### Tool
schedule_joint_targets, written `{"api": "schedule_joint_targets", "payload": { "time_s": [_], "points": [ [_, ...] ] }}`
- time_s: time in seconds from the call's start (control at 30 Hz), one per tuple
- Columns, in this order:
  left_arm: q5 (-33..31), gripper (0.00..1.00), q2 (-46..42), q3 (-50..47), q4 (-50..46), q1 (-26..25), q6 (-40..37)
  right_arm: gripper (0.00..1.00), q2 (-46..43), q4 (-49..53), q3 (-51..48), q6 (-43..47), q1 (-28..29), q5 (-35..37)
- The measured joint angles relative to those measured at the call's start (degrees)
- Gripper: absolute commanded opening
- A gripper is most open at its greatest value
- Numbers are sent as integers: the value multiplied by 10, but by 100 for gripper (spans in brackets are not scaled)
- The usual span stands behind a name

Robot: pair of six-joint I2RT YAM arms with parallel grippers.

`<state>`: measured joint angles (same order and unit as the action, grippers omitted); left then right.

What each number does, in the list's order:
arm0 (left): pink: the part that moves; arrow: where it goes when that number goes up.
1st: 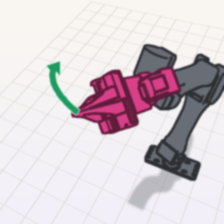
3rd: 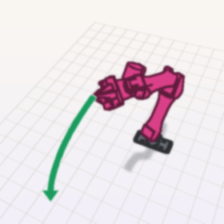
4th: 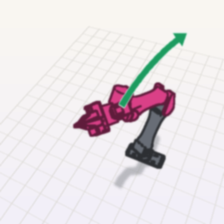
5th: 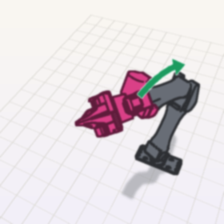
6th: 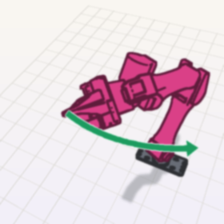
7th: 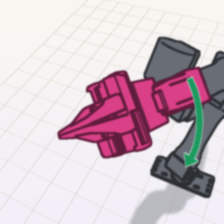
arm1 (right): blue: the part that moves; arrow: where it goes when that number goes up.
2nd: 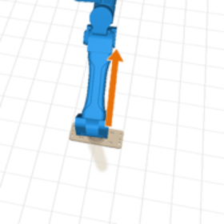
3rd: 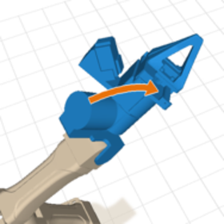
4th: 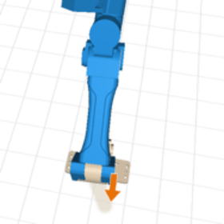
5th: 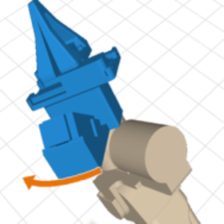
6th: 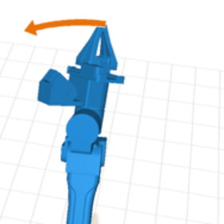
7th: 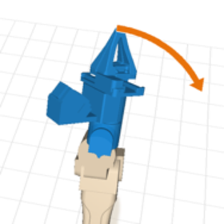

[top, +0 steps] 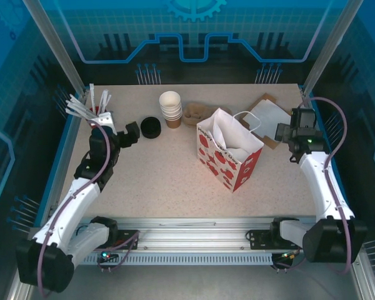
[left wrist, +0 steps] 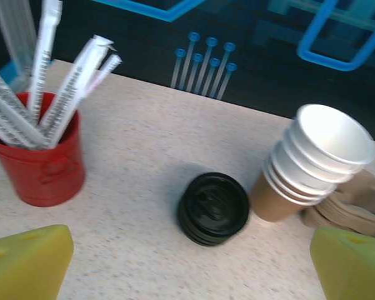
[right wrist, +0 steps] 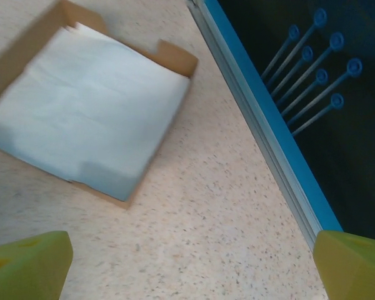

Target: Pack the takeout coffee

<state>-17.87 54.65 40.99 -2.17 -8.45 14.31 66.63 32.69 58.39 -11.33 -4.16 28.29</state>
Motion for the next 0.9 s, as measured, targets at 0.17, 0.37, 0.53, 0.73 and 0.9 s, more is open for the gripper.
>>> {"api": "schedule_joint_targets", "payload": {
  "time_s": [0.17,0.37,0.53,0.73,0.9],
  "points": [
    [-28,99,40,-11,28,37,-26,100,1,-95,-94,-1,-16,-2],
    [-31,99,63,-77,80,73,-58,100,22,-234,-197,-7,-15,-34],
    [-12,99,108,-110,155,82,-79,100,52,-351,-265,0,-3,-63],
    [16,99,165,-131,243,91,-104,100,83,-466,-283,11,12,-92],
    [56,99,202,-131,275,96,-113,100,107,-545,-300,14,15,-113]
  ]
}}
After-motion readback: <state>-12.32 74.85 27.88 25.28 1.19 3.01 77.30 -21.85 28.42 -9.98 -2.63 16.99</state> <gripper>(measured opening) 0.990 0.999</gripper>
